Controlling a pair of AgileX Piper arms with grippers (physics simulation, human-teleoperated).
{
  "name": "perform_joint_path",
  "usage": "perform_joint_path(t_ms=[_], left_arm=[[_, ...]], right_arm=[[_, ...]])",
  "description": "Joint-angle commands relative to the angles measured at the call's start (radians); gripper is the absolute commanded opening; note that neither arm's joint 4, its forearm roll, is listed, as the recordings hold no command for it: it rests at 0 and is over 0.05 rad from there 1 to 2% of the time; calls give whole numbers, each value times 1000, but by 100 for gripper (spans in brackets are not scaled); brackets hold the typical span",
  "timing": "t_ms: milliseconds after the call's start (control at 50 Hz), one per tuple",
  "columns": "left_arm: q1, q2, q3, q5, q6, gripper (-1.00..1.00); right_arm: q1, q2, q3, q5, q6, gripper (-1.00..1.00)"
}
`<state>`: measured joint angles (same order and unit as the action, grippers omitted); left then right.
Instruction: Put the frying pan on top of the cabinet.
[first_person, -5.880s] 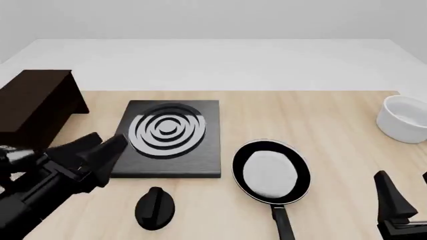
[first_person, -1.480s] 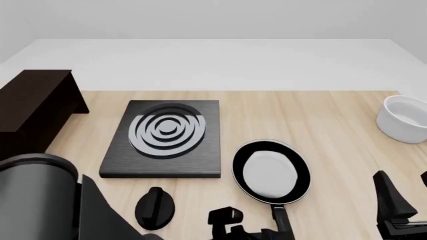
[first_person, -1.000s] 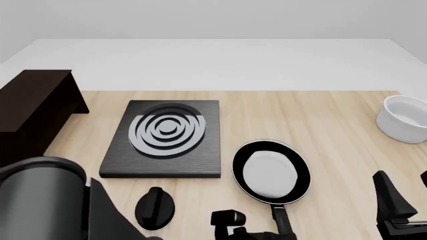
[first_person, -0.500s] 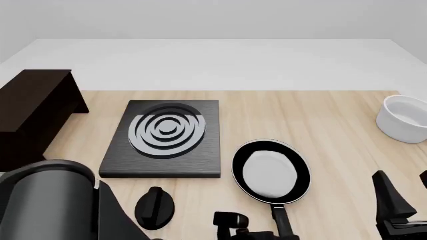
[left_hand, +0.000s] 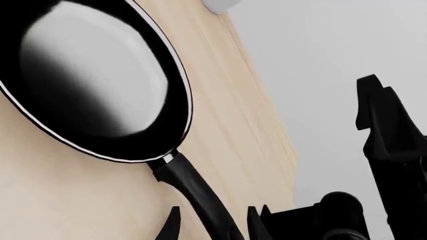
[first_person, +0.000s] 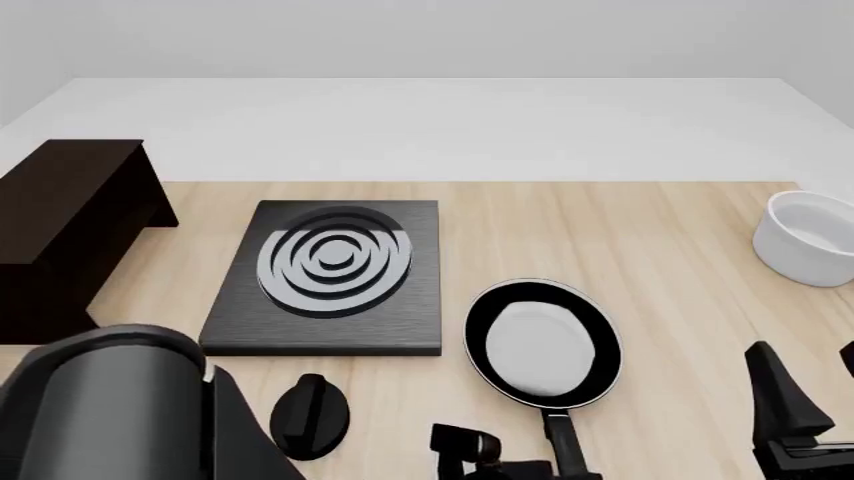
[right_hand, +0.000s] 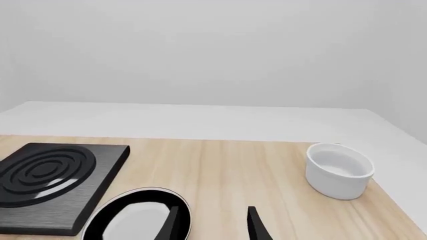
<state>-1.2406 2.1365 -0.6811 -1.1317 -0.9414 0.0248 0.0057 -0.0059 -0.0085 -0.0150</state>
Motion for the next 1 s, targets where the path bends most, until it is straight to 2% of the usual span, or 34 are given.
perform_joint_path(t_ms=[20,1000], left_arm=[[-11,120,-60,46,-459,100],[-8,191,-87,4,-497,100]], right_arm=[[1,1,-6,3,0,100],[7,-2,0,-2,-12,100]])
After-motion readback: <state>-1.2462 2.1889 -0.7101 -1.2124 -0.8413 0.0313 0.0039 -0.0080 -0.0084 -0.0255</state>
